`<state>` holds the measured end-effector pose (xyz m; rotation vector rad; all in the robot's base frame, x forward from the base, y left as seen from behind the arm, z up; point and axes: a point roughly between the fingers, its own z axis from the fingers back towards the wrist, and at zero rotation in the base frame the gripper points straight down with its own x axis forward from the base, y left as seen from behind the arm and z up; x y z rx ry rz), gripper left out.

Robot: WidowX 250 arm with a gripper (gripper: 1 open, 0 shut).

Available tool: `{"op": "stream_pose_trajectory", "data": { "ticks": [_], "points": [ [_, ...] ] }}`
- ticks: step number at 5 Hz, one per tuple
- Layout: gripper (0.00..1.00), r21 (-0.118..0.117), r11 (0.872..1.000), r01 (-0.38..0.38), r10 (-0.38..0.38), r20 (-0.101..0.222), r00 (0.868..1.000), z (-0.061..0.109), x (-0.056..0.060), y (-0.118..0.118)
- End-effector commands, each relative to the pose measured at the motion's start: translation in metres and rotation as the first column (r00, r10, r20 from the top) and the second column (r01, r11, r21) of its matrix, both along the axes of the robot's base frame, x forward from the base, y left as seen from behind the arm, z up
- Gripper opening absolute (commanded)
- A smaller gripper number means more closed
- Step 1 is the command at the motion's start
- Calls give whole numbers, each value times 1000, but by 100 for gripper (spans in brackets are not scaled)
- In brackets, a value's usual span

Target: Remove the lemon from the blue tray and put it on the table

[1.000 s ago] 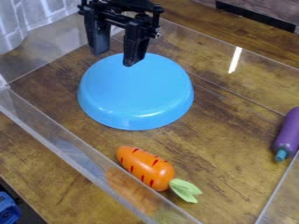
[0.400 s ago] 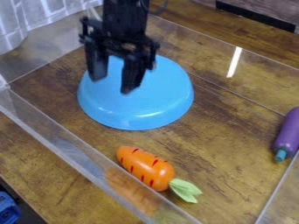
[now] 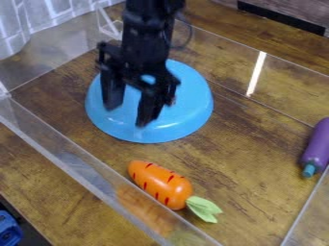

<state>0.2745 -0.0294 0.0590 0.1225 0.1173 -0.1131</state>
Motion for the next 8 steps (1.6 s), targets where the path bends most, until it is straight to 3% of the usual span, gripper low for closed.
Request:
{"op": "stream_pose_trajectory", "data": {
  "ticks": [1, 2, 3, 4, 5, 8],
  "points": [
    [100, 34, 997, 66, -68, 53, 996, -10, -8, -20],
    [100, 48, 993, 106, -109, 72, 991, -7, -15, -32],
    [100, 77, 974, 214, -220, 90, 971, -23, -18, -44],
    [100, 76, 965, 252, -259, 98, 961, -30, -18, -50],
    [100, 86, 938, 336, -344, 118, 931, -34, -20, -61],
    [100, 67, 913, 402, -408, 144, 902, -38, -24, -81]
  ]
}}
